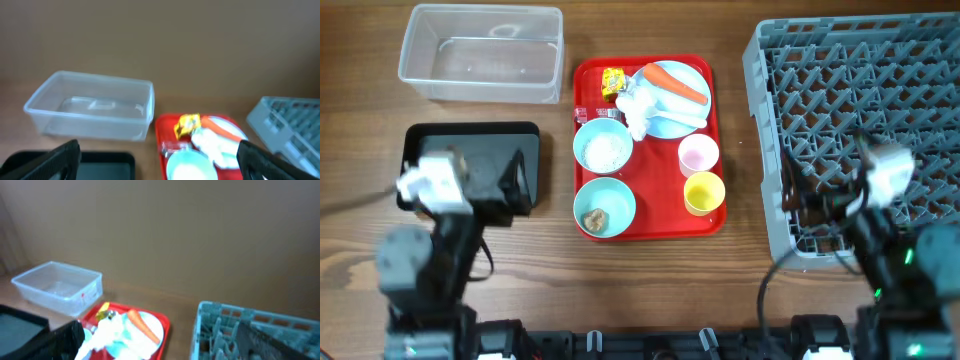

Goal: Sort waste into correct bins and load items into the dishwasher rack
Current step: 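Reach the left gripper to the red tray and grasp the yellow wrapper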

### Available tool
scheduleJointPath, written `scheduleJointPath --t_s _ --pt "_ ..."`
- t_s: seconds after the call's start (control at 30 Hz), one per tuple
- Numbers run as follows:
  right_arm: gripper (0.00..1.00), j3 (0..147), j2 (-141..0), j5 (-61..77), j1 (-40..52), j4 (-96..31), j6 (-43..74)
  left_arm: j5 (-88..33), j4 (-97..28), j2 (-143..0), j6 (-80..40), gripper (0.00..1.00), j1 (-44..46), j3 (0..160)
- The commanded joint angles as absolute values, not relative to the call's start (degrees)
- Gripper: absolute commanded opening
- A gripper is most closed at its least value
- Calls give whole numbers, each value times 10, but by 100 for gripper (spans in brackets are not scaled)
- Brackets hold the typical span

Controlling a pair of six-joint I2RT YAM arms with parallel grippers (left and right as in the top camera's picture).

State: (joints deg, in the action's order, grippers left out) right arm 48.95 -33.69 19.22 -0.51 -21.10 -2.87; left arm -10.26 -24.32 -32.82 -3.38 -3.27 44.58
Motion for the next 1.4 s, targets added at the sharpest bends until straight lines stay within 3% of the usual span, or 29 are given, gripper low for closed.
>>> scheduleJointPath --t_s 0.0,0.33,0.63,0.83,0.9,1.37 --pt "100 615 -448 234 -2 -300 -47 -93 -335 -453 3 100 -29 606" --pt "100 816 -662 267 -2 -509 -43 -96 -629 -742 2 100 -28 883" --pt "100 816 -731 304 -2 -502 5 -105 -639 -884 -9 100 -27 883" --pt "100 816 -737 320 -2 -500 -1 -268 -523 -949 10 100 -23 884" --pt "100 816 -737 320 -2 -500 -1 -270 -481 -964 -7 100 -13 884" --pt "98 816 -737 320 -2 -509 0 -12 -251 -1113 -55 100 170 886"
